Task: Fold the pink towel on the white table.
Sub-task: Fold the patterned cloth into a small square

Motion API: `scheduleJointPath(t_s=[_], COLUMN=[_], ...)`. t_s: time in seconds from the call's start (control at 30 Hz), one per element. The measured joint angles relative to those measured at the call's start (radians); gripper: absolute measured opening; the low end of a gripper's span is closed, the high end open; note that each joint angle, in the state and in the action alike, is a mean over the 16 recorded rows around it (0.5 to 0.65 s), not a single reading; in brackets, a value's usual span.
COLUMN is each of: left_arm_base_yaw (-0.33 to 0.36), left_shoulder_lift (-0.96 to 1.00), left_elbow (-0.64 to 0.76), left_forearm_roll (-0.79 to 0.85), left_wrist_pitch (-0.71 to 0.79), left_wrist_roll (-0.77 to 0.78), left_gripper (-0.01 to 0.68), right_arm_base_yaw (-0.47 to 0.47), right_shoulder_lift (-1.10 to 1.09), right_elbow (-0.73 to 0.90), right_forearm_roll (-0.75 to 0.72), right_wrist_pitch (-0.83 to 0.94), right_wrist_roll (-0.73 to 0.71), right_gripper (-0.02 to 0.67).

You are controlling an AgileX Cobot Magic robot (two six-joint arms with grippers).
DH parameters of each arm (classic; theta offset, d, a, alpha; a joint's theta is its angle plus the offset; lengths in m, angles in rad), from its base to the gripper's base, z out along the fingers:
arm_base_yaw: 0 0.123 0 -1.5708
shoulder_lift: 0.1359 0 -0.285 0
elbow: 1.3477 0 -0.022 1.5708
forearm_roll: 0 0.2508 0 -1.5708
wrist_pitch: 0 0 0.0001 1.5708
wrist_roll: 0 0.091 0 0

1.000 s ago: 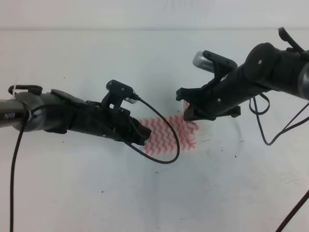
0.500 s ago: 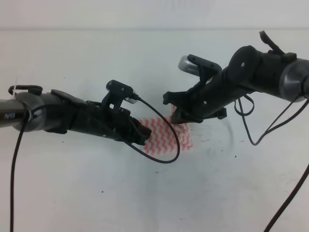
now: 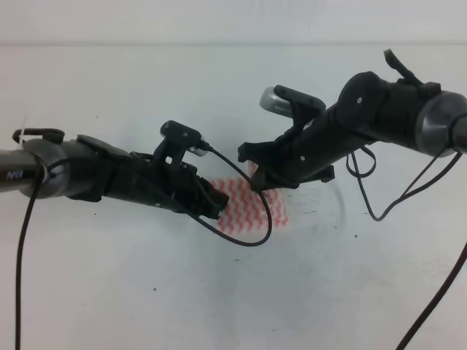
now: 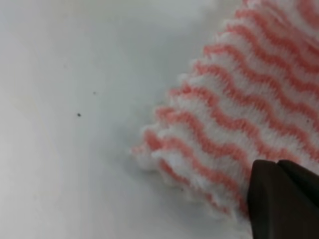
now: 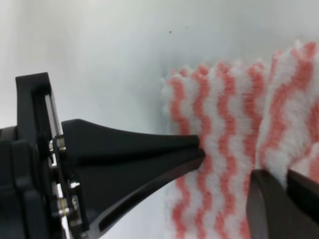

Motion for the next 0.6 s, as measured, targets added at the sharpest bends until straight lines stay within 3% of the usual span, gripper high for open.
scheduleJointPath(t_s=[0.6], left_arm_base_yaw=[-0.001], left_shoulder_lift=[0.001], left_elbow=[0.000], left_forearm_roll=[-0.001], left_wrist_pitch=[0.000], left_wrist_roll=[0.000], left_gripper=[0.000], right_arm_base_yaw=[0.017], right_shoulder_lift=[0.027], right_elbow=[-0.041], right_forearm_roll=[0.014], right_wrist_pitch=[0.008], right_wrist_roll=[-0.005], right_gripper=[-0.002])
